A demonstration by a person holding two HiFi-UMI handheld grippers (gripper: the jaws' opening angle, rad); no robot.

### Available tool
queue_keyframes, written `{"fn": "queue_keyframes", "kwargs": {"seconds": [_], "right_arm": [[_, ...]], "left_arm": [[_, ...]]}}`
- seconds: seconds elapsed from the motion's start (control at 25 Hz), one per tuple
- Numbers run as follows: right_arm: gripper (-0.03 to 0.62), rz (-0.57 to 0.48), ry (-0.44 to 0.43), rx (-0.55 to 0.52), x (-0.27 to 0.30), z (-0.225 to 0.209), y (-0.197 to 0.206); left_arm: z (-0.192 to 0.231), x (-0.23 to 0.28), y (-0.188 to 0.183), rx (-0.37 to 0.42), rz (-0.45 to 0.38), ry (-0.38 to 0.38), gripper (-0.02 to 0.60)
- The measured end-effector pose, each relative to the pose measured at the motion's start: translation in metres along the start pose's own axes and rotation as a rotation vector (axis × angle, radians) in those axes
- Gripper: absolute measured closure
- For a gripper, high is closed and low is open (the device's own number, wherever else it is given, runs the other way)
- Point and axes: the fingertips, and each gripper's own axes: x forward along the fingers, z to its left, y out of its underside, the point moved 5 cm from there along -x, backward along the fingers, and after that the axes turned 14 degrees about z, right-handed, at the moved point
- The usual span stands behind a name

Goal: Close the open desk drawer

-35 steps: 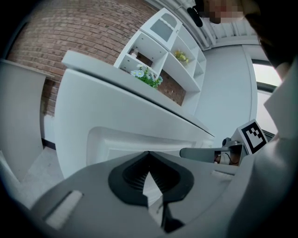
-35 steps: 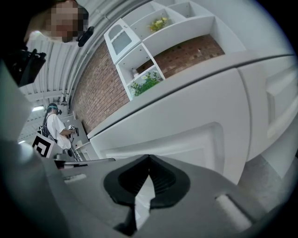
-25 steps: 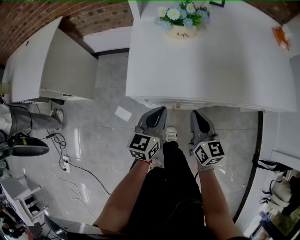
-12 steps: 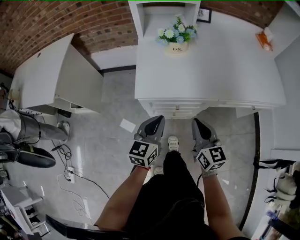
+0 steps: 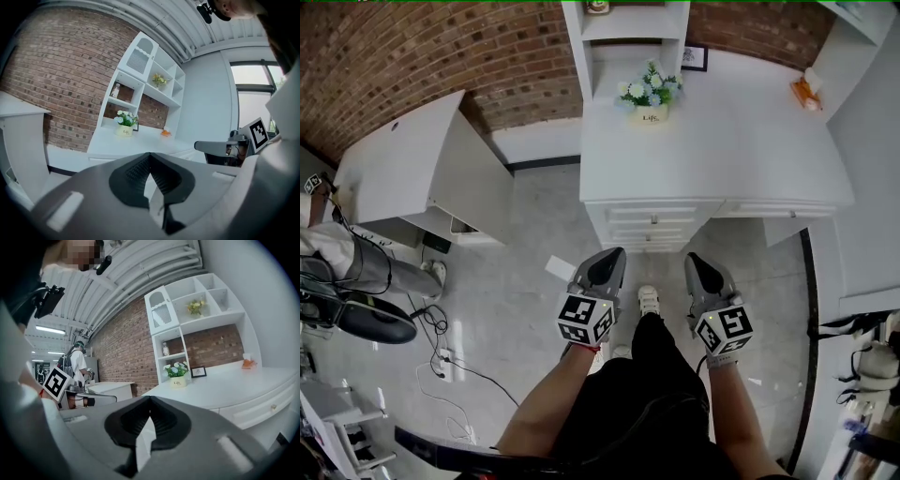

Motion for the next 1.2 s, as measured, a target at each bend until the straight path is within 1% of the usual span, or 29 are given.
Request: {"fn": "queue_keyframes", "kwargs": {"seconds": [0.2, 0.4, 0.72, 0.96, 1.2], "right_arm": [[0.594, -0.016, 0.033, -0.033, -0.025, 0.018, -0.001], [0.594, -0.029, 0.041, -0.029, -0.046, 0.032, 0.001], [0.594, -0.027, 0.054, -0.034, -0.066, 0.038, -0.001], [0.594, -0.039, 0.028, -0.045, -0.071, 0.035, -0.007], [0.594, -0.044, -0.019, -0.073, -0.090, 0.041, -0.015]], "left_arm": [[-0.011, -0.028, 0.003, 0.004, -0.025, 0.008, 0.580], [-0.021, -0.049, 0.008, 0.001, -0.036, 0.015, 0.580], [-0.033, -0.069, -0.001, 0.009, -0.057, 0.024, 0.580], [-0.040, -0.072, -0.008, 0.050, -0.077, 0.013, 0.580], [-0.051, -0.088, -0.007, 0.037, -0.086, -0.030, 0.580]]}}
